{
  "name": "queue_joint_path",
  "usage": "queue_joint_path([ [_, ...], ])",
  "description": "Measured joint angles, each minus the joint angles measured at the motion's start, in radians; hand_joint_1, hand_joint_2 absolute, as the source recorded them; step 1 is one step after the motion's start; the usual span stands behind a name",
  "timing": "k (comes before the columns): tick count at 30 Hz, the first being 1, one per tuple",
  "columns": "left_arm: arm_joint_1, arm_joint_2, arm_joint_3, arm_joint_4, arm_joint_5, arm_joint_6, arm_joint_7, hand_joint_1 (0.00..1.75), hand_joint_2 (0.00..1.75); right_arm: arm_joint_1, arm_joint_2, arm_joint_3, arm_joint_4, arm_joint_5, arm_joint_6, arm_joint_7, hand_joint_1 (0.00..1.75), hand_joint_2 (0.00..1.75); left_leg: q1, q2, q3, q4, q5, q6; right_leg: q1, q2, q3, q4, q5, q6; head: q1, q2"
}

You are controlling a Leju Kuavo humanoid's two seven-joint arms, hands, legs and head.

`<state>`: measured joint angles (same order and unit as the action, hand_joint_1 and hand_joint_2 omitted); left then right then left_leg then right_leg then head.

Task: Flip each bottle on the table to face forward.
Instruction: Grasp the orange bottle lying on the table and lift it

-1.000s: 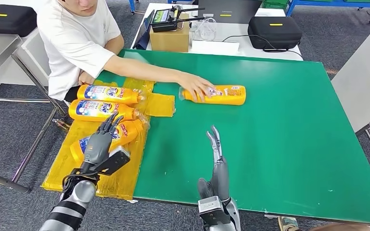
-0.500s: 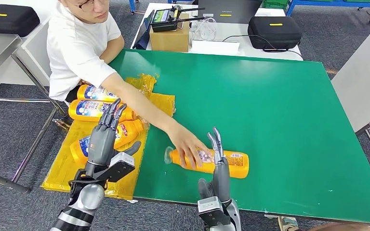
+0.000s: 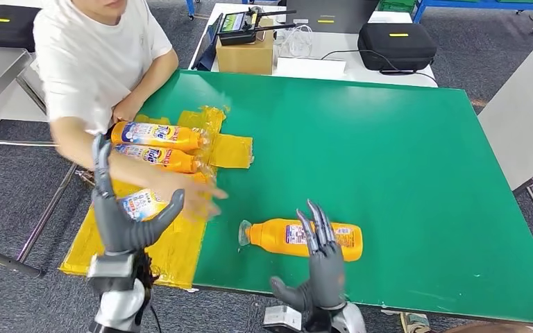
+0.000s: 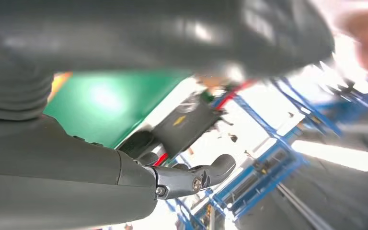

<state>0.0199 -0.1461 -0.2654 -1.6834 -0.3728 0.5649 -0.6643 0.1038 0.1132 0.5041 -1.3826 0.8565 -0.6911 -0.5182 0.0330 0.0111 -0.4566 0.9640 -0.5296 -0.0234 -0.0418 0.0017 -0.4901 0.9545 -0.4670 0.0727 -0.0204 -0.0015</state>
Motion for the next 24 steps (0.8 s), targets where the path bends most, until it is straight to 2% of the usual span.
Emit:
queue_joint_path([
  [3, 0.046, -0.015, -0.01, -0.051, 0.046, 0.008, -0.031, 0.0, 1.75, 0.045, -0.061, -0.047, -0.022, 0.092, -0.002, 0.074, 0.0, 1.75, 0.0, 0.0, -0.001, 0.0, 0.0, 0.0, 0.0, 0.0, -0.001, 0.0, 0.0, 0.0, 0.0, 0.0],
  [6, 0.06, -0.021, -0.034, -0.074, 0.093, 0.004, -0.035, 0.0, 1.75, 0.058, -0.11, -0.094, -0.023, 0.122, 0.005, 0.121, 0.0, 1.75, 0.0, 0.0, -0.001, 0.0, 0.0, 0.0, 0.0, 0.0, -0.001, -0.001, 0.0, 0.0, 0.0, 0.0],
  [11, 0.061, -0.022, -0.077, -0.079, 0.1, -0.017, -0.035, 0.0, 1.75, 0.038, -0.163, -0.174, 0.021, 0.154, 0.043, 0.141, 0.0, 1.75, 0.0, 0.0, 0.001, 0.0, 0.0, 0.0, 0.0, 0.0, 0.001, 0.0, 0.001, 0.0, 0.0, 0.0],
  [17, 0.062, -0.022, -0.095, -0.074, 0.097, -0.073, -0.035, 0.0, 1.75, 0.015, -0.175, -0.228, 0.09, 0.062, 0.104, 0.115, 0.0, 1.75, 0.0, 0.0, 0.0, 0.0, 0.0, 0.0, 0.0, 0.0, 0.001, 0.0, 0.001, 0.0, 0.0, 0.0],
  [24, 0.061, -0.028, -0.115, -0.041, 0.097, -0.147, -0.035, 0.0, 1.75, -0.066, -0.146, -0.257, 0.197, 0.037, 0.124, 0.072, 0.0, 1.75, 0.0, 0.0, 0.0, 0.0, 0.0, 0.0, 0.0, 0.0, 0.001, 0.0, 0.001, 0.001, 0.0, 0.0],
])
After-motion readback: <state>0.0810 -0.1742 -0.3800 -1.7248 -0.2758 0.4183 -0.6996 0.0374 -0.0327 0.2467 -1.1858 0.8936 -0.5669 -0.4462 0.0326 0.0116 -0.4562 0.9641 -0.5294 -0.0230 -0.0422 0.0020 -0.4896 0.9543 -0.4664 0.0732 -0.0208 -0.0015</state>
